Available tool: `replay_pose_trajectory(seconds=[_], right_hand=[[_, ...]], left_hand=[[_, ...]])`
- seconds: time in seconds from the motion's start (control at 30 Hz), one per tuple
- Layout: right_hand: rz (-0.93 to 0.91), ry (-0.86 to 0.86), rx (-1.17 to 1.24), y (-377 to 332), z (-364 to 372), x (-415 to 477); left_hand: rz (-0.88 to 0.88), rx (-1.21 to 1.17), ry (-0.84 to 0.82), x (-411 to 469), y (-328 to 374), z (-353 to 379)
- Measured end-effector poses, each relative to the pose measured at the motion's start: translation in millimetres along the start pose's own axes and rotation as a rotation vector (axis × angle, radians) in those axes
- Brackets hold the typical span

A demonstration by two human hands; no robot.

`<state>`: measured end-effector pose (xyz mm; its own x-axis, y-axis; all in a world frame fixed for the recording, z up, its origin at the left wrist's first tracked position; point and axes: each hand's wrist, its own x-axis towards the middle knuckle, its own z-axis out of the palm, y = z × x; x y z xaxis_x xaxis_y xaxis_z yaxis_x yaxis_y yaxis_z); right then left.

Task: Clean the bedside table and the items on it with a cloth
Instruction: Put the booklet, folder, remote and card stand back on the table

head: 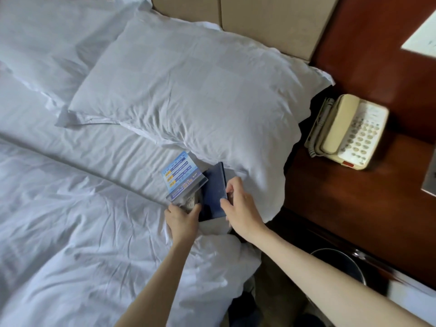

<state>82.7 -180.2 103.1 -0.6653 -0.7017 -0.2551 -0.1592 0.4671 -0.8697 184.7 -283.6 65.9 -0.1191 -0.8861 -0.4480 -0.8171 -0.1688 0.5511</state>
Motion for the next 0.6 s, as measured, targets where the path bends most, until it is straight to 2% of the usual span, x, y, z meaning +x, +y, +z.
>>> replay_pose_trajectory(seconds=[0.1, 0.17, 0.33, 0.47, 0.6], right_hand=[[-0.079, 0.031, -0.023, -5.0, -15.8, -6.8], [-0.079, 0.052, 0.005, -3.5, -31.2, -12.6], [-0.008, 0.118, 0.164, 6.9, -73.6, -29.1], [0.059, 0.178, 0.282, 23.6, -107.7, -41.5], [0.170, 0.189, 0.468, 48.0, -149.1, -56.5]], left_hand=[[-0.080, -0.076, -0.030, -4.0, -4.0, -3.5], [-0.070, -0.104, -0.040, -10.1, -6.6, -4.4], [-0.043, -0.172, -0.132, -32.4, -10.7, 8.3], [-0.044, -0.106, -0.180, -62.8, -18.8, 23.1], [0.063, -0.083, -0.207, -102.6, -21.2, 39.9]])
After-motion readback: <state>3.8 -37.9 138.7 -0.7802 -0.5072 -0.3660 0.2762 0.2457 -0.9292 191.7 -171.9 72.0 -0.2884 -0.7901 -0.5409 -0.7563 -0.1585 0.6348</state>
